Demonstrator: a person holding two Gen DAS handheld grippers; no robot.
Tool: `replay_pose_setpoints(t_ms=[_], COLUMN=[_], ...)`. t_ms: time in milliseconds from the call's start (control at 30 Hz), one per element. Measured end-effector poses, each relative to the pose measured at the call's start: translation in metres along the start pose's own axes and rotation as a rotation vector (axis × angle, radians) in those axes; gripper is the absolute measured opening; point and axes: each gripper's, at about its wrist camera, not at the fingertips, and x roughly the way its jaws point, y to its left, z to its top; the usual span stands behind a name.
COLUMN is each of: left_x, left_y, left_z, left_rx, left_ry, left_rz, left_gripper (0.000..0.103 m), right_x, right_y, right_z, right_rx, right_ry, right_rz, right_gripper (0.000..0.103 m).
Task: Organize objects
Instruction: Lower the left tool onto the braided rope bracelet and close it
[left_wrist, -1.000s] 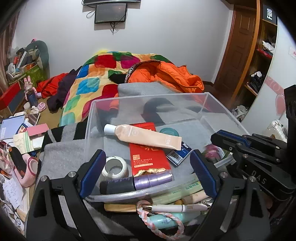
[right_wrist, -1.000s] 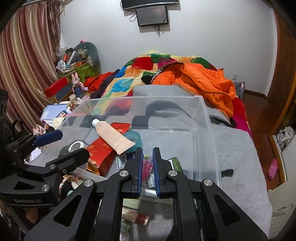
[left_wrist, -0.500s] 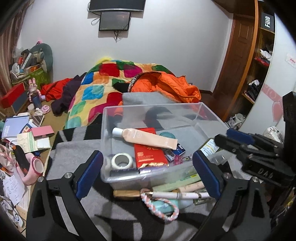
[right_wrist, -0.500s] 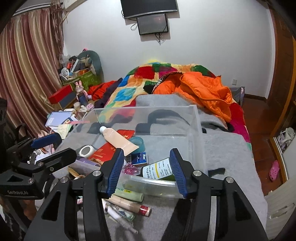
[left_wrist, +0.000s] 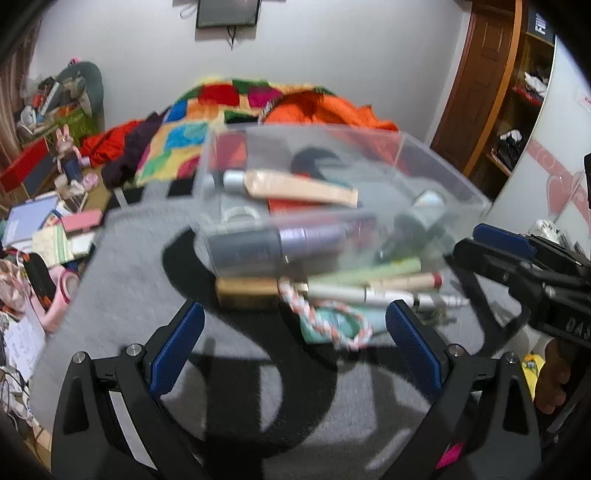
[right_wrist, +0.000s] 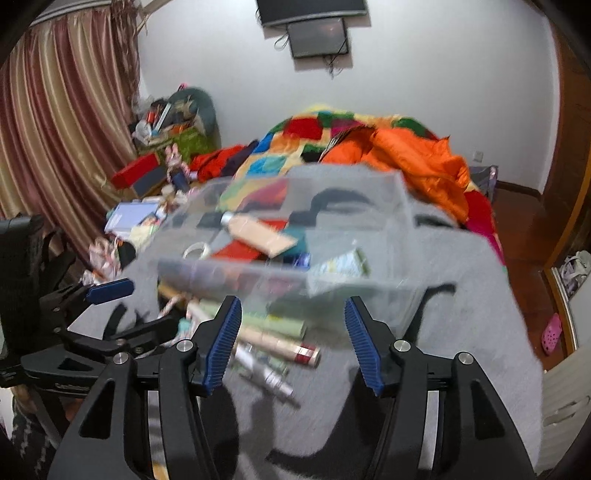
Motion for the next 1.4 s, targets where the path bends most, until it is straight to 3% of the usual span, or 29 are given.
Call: replay_pose_setpoints(t_ms=[233,333,400,533,800,1400], left_x=[0.013,0.014,0.016,0.014,0.006,-0.02], left_y=[0.0,0.0,0.001,0.005,0.008,0.039], left_z=[-0.007,-0.007,-0.008,-0.009,-0.011,-0.032], left_rx=[-0.018,-0.017,-0.02,-0.049,-0.065,-0.126], left_ry=[0.003,-0.001,0.005,-0.004,-0.009,-0.02], left_rz=[0.012,0.0,-0.002,-0.033,-0.054,0.014], left_gripper=[0.097,0.082,0.073,0.058,0.016,0.011], right_x=[0.025,0.029,0.029,0.026,0.013,-0.003], right_y=[0.009,0.008,0.009,0.012,0.011,-0.015], right_z=[-0.02,-0.025,-0.027,-0.029,-0.031,-0.043], right_rx=[-0.021,-0.026,-0.03,-0.041,-0.043,-0.021], right_ry=[0.086,0.096,0.1,0.092,0.068,0.081], right_rz=[0.028,0.028,0.031,0.037,0.05,-0.038], right_gripper=[0.054,0.05,0.039,0.036,0.029,0.027])
